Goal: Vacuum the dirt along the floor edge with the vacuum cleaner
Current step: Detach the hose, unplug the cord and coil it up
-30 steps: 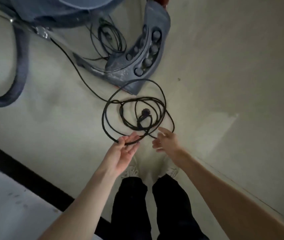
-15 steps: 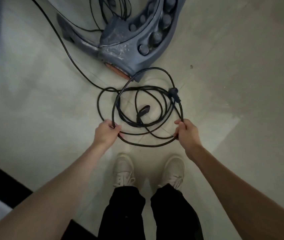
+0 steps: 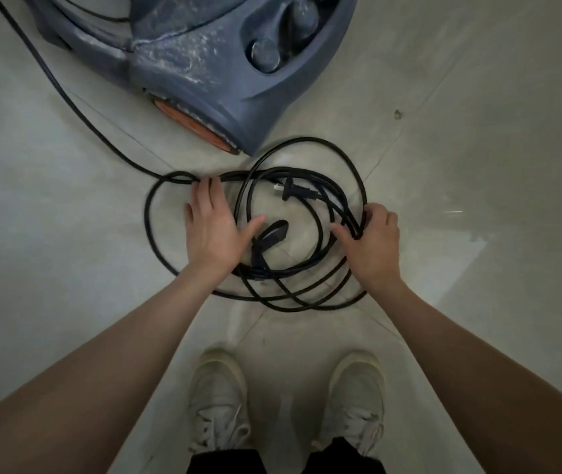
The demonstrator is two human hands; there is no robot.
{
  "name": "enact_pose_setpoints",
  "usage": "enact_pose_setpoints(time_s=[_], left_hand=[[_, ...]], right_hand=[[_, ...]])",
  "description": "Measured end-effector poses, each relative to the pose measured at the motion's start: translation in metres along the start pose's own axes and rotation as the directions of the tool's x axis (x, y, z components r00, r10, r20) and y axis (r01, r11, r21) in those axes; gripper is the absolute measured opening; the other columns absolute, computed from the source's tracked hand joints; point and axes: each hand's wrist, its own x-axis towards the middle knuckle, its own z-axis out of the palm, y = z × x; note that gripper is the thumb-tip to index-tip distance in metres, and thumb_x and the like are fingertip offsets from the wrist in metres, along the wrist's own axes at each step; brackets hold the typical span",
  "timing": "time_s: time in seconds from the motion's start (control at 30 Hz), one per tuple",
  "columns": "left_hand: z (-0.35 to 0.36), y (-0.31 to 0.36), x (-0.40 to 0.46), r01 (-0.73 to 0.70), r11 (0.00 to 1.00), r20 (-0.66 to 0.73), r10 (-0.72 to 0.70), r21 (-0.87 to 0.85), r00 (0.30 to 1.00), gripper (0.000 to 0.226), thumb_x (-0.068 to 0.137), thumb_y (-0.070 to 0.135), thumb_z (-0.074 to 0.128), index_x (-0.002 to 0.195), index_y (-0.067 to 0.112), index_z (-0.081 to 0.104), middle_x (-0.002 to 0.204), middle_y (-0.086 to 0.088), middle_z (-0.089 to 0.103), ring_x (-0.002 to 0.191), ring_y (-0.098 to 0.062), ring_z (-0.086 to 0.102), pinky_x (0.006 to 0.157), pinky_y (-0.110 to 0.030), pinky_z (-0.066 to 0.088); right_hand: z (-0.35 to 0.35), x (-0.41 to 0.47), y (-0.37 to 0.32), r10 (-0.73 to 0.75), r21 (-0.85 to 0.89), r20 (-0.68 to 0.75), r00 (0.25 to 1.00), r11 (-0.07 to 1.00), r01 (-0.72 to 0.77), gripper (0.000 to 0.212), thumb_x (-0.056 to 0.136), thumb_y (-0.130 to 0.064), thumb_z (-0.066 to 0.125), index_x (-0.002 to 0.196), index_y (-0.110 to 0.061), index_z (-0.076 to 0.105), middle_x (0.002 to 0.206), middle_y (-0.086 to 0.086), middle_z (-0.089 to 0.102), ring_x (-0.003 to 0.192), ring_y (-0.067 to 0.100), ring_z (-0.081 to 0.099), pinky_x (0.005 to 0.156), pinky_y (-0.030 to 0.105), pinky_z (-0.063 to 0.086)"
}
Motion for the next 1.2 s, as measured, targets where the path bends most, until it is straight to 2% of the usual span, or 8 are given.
enact_pose_setpoints(time_s=[0.1, 0.23, 0.37, 0.47, 0.63, 0.8, 1.0, 1.2], left_hand=[[0.013, -0.002, 0.013, -0.033, 0.995, -0.017, 0.035, 0.094, 0.999, 0.098, 0.083, 0.056, 0.061, 0.15, 0.001, 0.013, 0.152, -0.022, 0.02, 0.142, -0.033, 0.015, 0.117, -0.046, 0.011], [0.016, -0.004, 0.02, 0.001, 0.986, -0.11, 0.018, 0.169, 0.994, 0.075, 0.081, 0.052, 0.065, 0.132, 0.002, 0.043, 0.126, -0.021, 0.049, 0.119, -0.035, 0.042, 0.102, -0.042, 0.027], [0.007, -0.017, 0.028, 0.048, 0.974, 0.035, -0.058, 0.221, 0.998, 0.049, 0.087, 0.053, 0.057, 0.107, 0.008, 0.061, 0.103, -0.014, 0.065, 0.1, -0.031, 0.057, 0.091, -0.039, 0.031], [-0.008, -0.028, 0.015, 0.064, 0.996, 0.161, -0.053, -0.064, 0.986, 0.038, 0.089, 0.043, 0.061, 0.095, 0.005, 0.064, 0.092, -0.013, 0.067, 0.09, -0.03, 0.061, 0.074, -0.033, 0.042], [-0.057, -0.024, -0.024, 0.081, 0.948, 0.261, 0.002, -0.307, 0.965, 0.025, 0.09, 0.034, 0.062, 0.07, 0.021, 0.053, 0.061, 0.002, 0.059, 0.06, -0.013, 0.057, 0.052, -0.01, 0.038], [-0.125, 0.0, -0.055, 0.07, 0.869, 0.223, 0.047, -0.49, 0.974, 0.029, 0.086, 0.027, 0.069, 0.062, 0.029, 0.052, 0.046, 0.009, 0.05, 0.048, 0.005, 0.048, 0.052, -0.016, 0.036], [-0.217, 0.036, -0.086, 0.104, 0.729, 0.208, 0.055, -0.677, 0.977, 0.029, 0.088, 0.024, 0.067, 0.062, 0.024, 0.054, 0.042, 0.009, 0.043, 0.042, -0.009, 0.036, 0.049, -0.027, 0.034], [-0.313, 0.078, -0.12, 0.109, 0.642, 0.214, 0.088, -0.759, 0.973, 0.031, 0.099, 0.03, 0.047, 0.076, 0.01, 0.055, 0.039, 0.006, 0.035, 0.035, -0.009, 0.032, 0.04, -0.019, 0.031]], right_hand=[[0.016, 0.006, -0.01, 0.106, 0.005, -0.054, 0.993, 0.994, -0.106, 0.084, 0.078, -0.049, 0.076, 0.136, -0.002, 0.038, 0.134, 0.016, 0.044, 0.124, 0.032, 0.042, 0.1, 0.041, 0.038], [0.033, 0.008, -0.023, 0.132, -0.036, -0.062, 0.989, 0.99, -0.134, 0.08, 0.08, -0.039, 0.079, 0.136, -0.003, 0.034, 0.134, 0.015, 0.044, 0.123, 0.032, 0.041, 0.099, 0.04, 0.036], [0.039, 0.007, -0.027, 0.137, 0.026, 0.046, 0.989, 0.99, -0.139, 0.038, 0.092, -0.014, 0.065, 0.121, 0.003, 0.048, 0.123, 0.02, 0.054, 0.111, 0.032, 0.053, 0.086, 0.031, 0.041], [0.027, 0.0, -0.025, 0.133, 0.025, 0.113, 0.985, 0.99, -0.136, 0.017, 0.094, -0.007, 0.056, 0.105, 0.006, 0.06, 0.108, 0.022, 0.061, 0.094, 0.029, 0.058, 0.062, 0.02, 0.03], [-0.015, -0.028, -0.036, 0.106, 0.101, 0.239, 0.965, 0.986, -0.133, 0.021, 0.095, -0.012, 0.06, 0.095, 0.008, 0.066, 0.1, 0.023, 0.063, 0.089, 0.032, 0.06, 0.064, 0.024, 0.032], [-0.075, -0.057, -0.065, 0.081, 0.195, 0.318, 0.945, 0.969, -0.149, 0.011, 0.097, -0.018, 0.059, 0.095, -0.008, 0.062, 0.083, 0.002, 0.057, 0.084, 0.019, 0.051, 0.067, 0.024, 0.031], [-0.167, -0.098, -0.123, -0.002, 0.425, 0.368, 0.93, 0.89, -0.166, 0.014, 0.097, -0.009, 0.057, 0.084, -0.012, 0.058, 0.078, 0.005, 0.065, 0.068, 0.005, 0.059, 0.056, 0.007, 0.039], [-0.258, -0.147, -0.178, -0.101, 0.525, 0.298, 0.949, 0.848, -0.074, 0.023, 0.097, -0.005, 0.054, 0.074, -0.009, 0.051, 0.056, 0.007, 0.057, 0.049, 0.021, 0.054, 0.065, 0.037, 0.05]])
